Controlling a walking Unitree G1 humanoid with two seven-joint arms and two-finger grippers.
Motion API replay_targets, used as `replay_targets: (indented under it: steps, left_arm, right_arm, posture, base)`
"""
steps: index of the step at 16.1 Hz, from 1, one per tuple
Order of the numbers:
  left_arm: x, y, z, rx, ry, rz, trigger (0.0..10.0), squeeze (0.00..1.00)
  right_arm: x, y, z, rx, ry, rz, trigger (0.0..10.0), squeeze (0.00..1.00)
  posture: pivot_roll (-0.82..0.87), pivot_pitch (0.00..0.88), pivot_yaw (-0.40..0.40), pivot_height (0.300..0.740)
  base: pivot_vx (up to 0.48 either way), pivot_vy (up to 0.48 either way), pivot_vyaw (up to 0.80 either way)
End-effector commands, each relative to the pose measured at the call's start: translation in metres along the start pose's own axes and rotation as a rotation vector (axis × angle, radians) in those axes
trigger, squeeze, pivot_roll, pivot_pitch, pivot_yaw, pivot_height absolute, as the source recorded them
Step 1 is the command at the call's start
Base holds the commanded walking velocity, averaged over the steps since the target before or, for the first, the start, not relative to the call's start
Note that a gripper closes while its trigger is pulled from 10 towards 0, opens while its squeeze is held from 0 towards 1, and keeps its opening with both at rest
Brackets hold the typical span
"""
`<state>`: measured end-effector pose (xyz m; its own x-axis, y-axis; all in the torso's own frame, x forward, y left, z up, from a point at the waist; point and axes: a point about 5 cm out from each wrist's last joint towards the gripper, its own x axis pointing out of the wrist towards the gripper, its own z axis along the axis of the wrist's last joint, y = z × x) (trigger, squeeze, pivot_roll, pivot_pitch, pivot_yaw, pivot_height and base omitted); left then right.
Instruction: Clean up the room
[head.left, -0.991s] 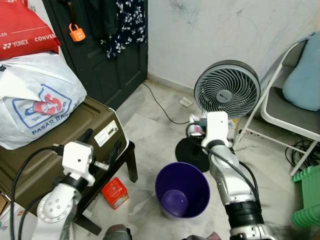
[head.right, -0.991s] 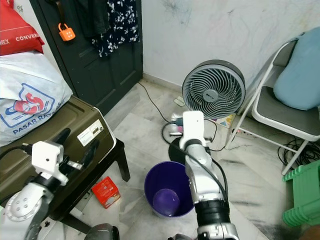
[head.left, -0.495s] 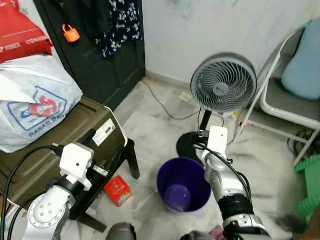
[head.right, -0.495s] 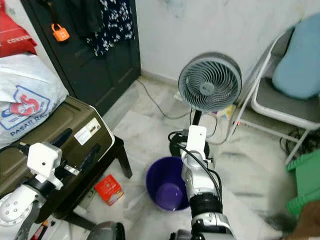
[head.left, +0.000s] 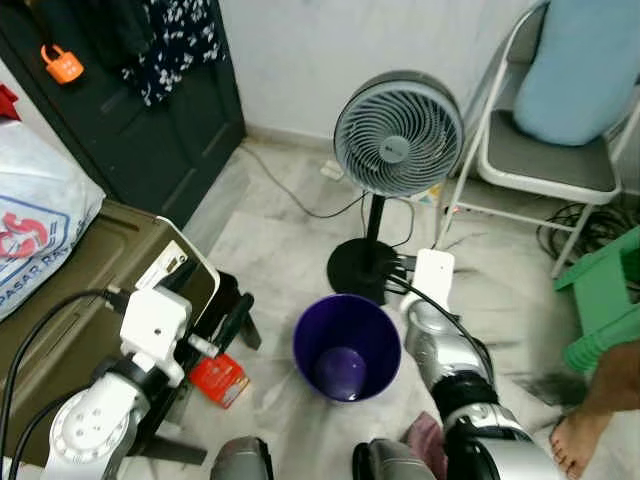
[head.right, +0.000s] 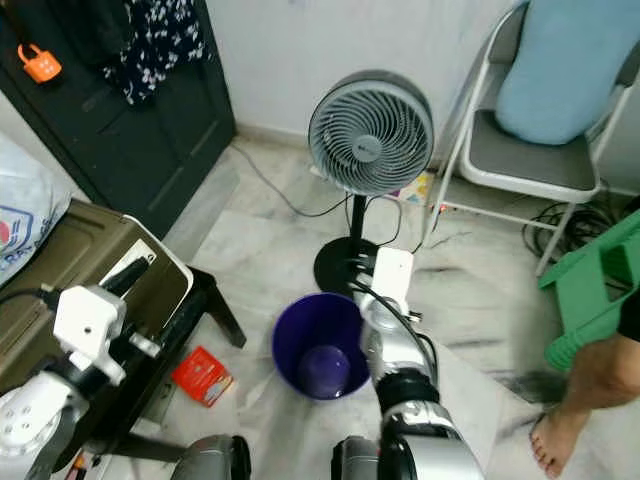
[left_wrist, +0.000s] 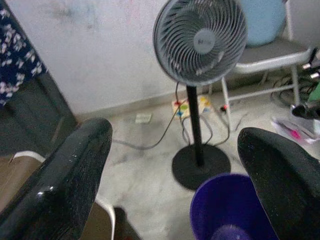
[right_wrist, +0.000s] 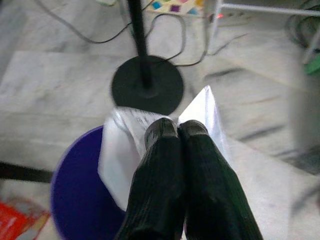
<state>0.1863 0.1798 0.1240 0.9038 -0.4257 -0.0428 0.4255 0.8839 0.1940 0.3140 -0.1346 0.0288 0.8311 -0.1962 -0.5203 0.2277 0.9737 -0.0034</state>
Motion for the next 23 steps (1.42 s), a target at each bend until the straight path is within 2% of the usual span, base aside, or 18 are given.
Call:
replay_targets:
  steps: [1,3,5,10,13,14,15,21,23]
  left_arm:
    - [-0.004,0.004,0.003,0.030,0.011,0.022,10.0,0.00]
    - [-0.011,0.007,0.003,0.036,0.036,0.066,10.0,0.00]
    - [-0.015,0.006,0.005,0.040,0.050,0.049,10.0,0.00]
    - [-0.027,0.012,0.008,0.059,0.083,0.054,10.0,0.00]
    - [-0.029,0.012,0.008,0.059,0.094,0.055,10.0,0.00]
    - [-0.030,0.012,0.009,0.059,0.096,0.056,10.0,0.00]
    - [-0.030,0.012,0.009,0.058,0.099,0.053,10.0,0.00]
    - [-0.024,0.011,0.009,0.050,0.095,0.051,10.0,0.00]
    - [-0.022,0.011,0.009,0.048,0.090,0.056,10.0,0.00]
  right_arm:
    - [0.001,0.003,-0.001,0.012,0.006,0.012,10.0,0.00]
    - [0.002,0.019,-0.001,-0.001,0.005,0.076,10.0,0.00]
    - [0.002,0.028,-0.009,-0.016,0.043,0.094,10.0,0.00]
    - [-0.001,0.040,-0.014,-0.029,0.050,0.100,10.0,0.00]
    - [0.000,0.037,-0.015,-0.019,0.055,0.082,10.0,0.03]
    - [0.001,0.036,-0.015,-0.012,0.057,0.076,10.0,0.37]
    - [0.002,0.031,-0.016,-0.011,0.054,0.051,10.0,1.00]
    - [0.005,0.024,-0.008,-0.018,0.024,-0.005,10.0,1.00]
    - [0.006,0.028,0.006,-0.004,-0.031,0.013,10.0,1.00]
  posture:
    - [0.12,0.169,0.066,0.740]
    - [0.14,0.191,0.075,0.740]
    - [0.16,0.203,0.078,0.740]
    - [0.20,0.240,0.093,0.740]
    - [0.21,0.244,0.098,0.740]
    - [0.21,0.244,0.100,0.740]
    - [0.21,0.244,0.102,0.740]
    - [0.20,0.233,0.098,0.740]
    - [0.19,0.216,0.095,0.740]
  base:
    - [0.000,0.000,0.00]
    - [0.000,0.000,0.00]
    - [0.000,0.000,0.00]
    - [0.000,0.000,0.00]
    - [0.000,0.000,0.00]
    - [0.000,0.000,0.00]
    - [0.000,0.000,0.00]
    - [0.000,0.000,0.00]
    - [0.000,0.000,0.00]
